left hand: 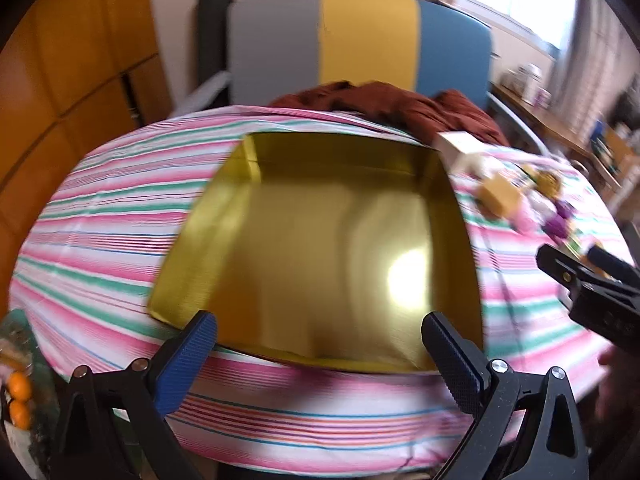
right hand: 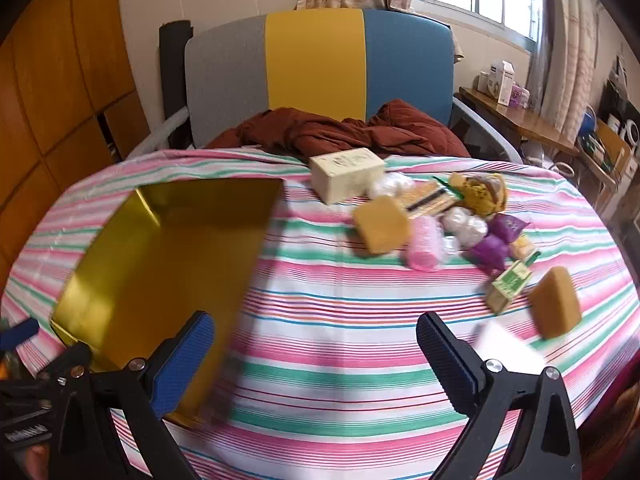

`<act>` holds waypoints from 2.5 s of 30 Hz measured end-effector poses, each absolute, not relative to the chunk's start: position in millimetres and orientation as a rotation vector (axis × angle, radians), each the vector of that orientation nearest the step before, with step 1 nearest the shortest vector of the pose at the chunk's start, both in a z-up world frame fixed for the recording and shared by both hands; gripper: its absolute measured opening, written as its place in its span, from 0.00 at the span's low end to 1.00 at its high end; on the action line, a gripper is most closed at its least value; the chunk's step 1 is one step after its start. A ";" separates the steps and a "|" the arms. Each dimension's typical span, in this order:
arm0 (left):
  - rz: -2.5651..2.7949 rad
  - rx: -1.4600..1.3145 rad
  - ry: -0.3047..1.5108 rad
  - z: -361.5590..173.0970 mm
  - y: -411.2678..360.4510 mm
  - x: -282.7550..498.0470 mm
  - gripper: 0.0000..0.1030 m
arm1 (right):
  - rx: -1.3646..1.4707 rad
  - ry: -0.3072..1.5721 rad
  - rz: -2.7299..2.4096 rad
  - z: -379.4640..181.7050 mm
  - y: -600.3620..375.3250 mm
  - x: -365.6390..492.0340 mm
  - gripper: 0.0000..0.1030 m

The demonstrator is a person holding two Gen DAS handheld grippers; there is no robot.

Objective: Organize objects

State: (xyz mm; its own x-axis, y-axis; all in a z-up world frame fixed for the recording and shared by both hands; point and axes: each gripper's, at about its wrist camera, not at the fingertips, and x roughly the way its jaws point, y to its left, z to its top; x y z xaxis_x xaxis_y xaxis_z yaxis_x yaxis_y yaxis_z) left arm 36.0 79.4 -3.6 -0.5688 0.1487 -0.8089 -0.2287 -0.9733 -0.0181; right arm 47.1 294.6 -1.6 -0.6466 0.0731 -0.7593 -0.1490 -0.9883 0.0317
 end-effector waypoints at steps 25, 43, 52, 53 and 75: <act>2.287 -1.378 0.215 -18.2 207.1 59.0 1.00 | -1.551 0.691 2.751 -65.5 461.6 109.8 0.91; 2.185 -1.244 0.328 -24.2 281.8 67.5 1.00 | -1.309 0.236 2.429 -69.5 563.1 83.9 0.61; 2.115 -1.238 0.312 -35.1 330.3 56.1 1.00 | -1.197 0.509 2.437 -57.4 580.6 118.8 0.47; 2.094 -1.247 0.290 -37.8 336.5 54.5 1.00 | -1.190 0.516 2.425 -53.6 579.3 125.3 0.47; 1.904 -1.194 0.472 -94.3 441.2 75.3 1.00 | -1.047 0.547 2.395 -24.7 558.8 184.8 0.47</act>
State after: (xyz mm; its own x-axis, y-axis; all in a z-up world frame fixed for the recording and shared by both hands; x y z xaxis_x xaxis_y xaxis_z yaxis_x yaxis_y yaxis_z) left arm 75.3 441.2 -94.3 -0.2142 0.4425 -0.8708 -0.7982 -0.5932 -0.1052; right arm 184.8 558.8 -24.6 -0.6006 0.2553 -0.7577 -0.5587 -0.8119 0.1694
